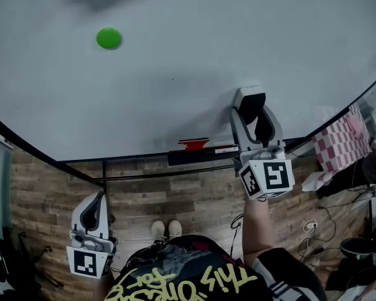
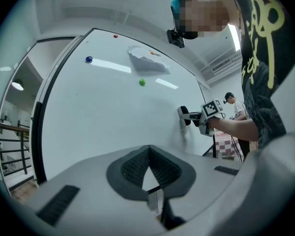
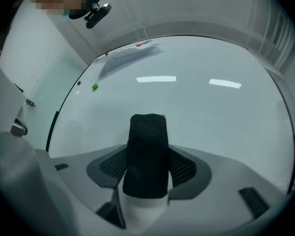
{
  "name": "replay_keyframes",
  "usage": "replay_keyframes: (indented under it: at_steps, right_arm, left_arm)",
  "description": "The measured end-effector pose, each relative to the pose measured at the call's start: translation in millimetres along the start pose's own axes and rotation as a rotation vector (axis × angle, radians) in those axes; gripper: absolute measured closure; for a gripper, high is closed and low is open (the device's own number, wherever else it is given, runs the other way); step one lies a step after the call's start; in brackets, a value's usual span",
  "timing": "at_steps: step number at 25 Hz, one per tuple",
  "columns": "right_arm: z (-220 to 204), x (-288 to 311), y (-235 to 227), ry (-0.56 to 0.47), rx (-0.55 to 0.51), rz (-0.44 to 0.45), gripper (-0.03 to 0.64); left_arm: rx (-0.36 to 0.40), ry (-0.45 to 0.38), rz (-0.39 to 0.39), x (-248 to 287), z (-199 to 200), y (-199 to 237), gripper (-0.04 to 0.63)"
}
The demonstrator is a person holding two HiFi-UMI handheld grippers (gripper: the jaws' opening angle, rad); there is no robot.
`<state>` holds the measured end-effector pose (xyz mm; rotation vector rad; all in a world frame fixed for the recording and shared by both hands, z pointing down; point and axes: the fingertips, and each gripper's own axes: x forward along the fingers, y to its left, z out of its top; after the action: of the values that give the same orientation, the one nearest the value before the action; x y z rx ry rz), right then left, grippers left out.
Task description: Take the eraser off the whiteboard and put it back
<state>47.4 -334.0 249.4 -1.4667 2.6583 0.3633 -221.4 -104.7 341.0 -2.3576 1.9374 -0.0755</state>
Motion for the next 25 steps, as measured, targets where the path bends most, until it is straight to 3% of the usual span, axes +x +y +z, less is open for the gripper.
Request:
replay_keyframes:
  at_steps: [13, 25]
  right_arm:
    - [1.3, -6.4, 4.3, -0.009, -0.014, -0.008, 0.374]
    - [5.5, -35.9, 0.7, -0.016, 0.026, -0.032, 0.374]
  left_arm:
    - [-0.004, -0.010, -0.016, 5.6, 3.0, -4.0, 0.589]
    - [0.003, -0.018, -0.099, 23.4, 7.5, -15.7, 0.589]
